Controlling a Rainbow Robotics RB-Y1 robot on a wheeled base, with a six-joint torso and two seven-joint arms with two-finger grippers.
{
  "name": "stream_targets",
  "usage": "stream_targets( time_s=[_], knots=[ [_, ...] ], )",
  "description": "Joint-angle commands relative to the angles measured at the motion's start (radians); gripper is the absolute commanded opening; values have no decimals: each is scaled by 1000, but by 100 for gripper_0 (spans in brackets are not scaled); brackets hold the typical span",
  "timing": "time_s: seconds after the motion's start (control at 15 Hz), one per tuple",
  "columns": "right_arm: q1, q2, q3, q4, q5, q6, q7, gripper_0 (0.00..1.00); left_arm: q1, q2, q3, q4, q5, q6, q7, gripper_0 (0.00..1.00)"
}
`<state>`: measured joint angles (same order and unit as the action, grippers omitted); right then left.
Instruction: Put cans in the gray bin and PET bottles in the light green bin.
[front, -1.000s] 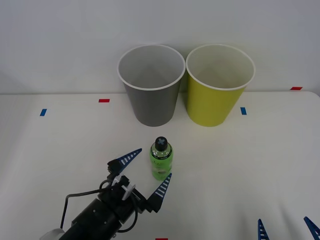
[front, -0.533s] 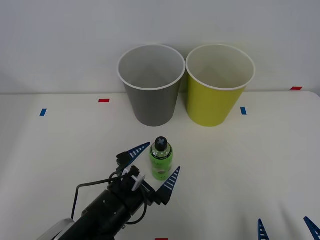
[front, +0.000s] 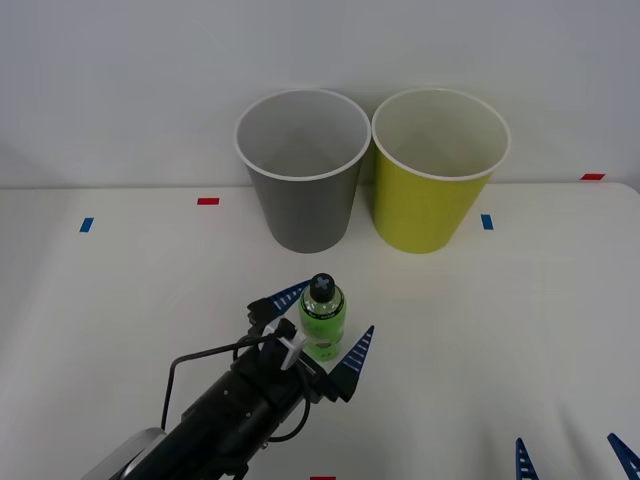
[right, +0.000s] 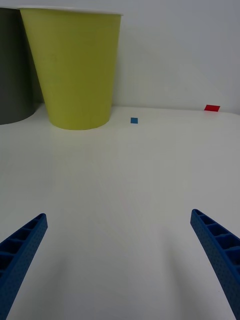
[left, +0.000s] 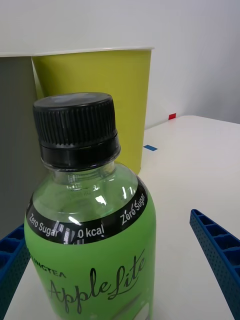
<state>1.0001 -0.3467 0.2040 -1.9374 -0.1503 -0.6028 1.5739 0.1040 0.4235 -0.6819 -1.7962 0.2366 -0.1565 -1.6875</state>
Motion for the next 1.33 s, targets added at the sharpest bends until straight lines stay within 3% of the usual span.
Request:
stream_targets(
  time_s=[0.07, 0.4, 0.47, 0.53, 0.6, 1.0, 1.33],
  knots=[
    [0, 0, 0, 0, 0, 0, 0, 100, -3, -2, 1, 0, 20, 8, 15, 100],
    [0, 0, 0, 0, 0, 0, 0, 100, -9, -3, 13, 0, 32, 15, 28, 100],
    [0, 0, 0, 0, 0, 0, 0, 100, -10, -2, 16, 0, 32, 18, 28, 77],
    [0, 0, 0, 0, 0, 0, 0, 100, -12, 0, 18, 0, 32, 18, 26, 15],
    [0, 0, 0, 0, 0, 0, 0, 100, -14, 1, 18, 0, 32, 18, 26, 0],
    [0, 0, 0, 0, 0, 0, 0, 100, -26, 12, 18, 0, 24, 31, 25, 0],
    [0, 0, 0, 0, 0, 0, 0, 100, -35, 23, 58, -150, 33, 272, 31, 0]
  ],
)
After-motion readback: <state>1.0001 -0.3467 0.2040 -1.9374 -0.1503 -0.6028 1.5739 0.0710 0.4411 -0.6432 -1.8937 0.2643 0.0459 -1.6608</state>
